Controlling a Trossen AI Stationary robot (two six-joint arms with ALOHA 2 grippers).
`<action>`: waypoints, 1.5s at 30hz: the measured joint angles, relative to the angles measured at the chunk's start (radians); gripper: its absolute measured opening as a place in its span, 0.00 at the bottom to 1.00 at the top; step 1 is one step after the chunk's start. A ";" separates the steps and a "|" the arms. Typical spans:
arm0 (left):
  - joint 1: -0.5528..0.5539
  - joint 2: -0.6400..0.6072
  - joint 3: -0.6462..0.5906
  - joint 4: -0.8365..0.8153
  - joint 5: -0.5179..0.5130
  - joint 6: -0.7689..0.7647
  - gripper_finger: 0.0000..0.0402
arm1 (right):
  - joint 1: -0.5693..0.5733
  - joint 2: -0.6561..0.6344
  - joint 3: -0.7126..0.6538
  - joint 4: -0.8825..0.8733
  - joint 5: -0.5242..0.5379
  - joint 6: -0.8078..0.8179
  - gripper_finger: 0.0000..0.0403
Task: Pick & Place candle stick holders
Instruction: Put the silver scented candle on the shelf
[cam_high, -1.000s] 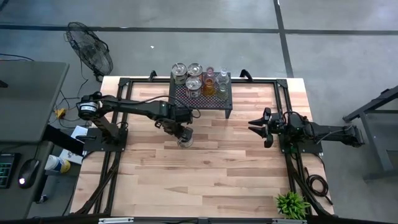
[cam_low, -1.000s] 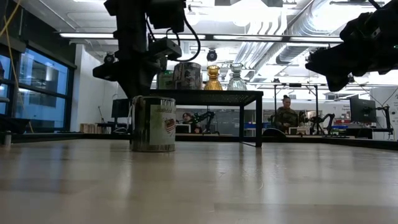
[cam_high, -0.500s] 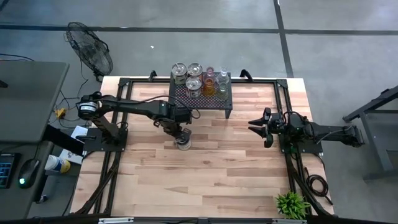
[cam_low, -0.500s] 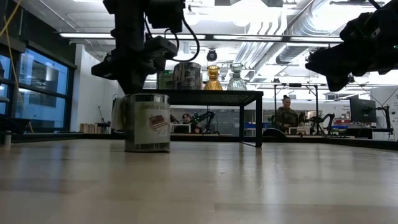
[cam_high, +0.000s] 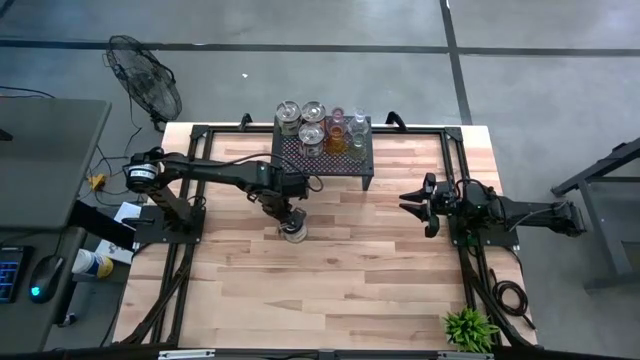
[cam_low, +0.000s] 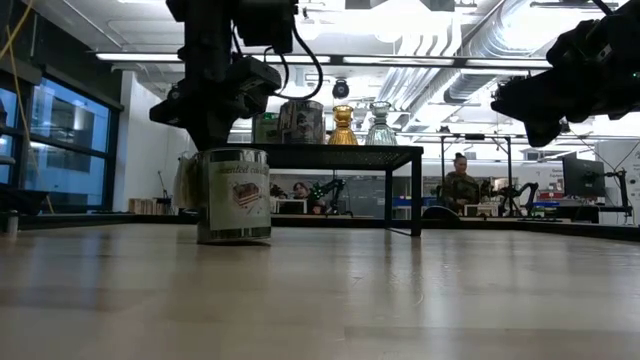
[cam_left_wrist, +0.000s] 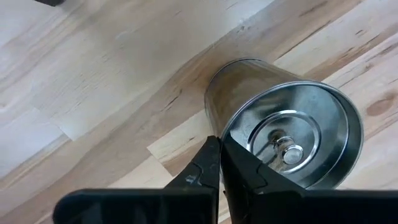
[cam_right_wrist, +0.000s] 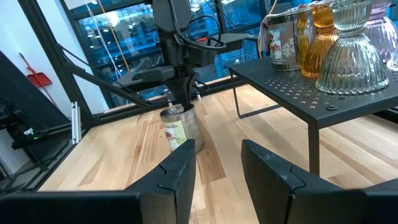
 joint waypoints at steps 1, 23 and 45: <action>0.000 0.001 0.009 -0.011 0.002 0.006 0.00 | 0.000 0.000 0.000 0.000 0.000 0.000 0.30; 0.001 0.005 0.206 -0.244 0.033 0.160 0.00 | 0.000 0.000 0.000 0.000 0.000 0.000 0.30; 0.099 0.000 0.650 -0.593 -0.076 0.438 0.00 | 0.000 0.000 0.000 0.001 -0.001 0.000 0.30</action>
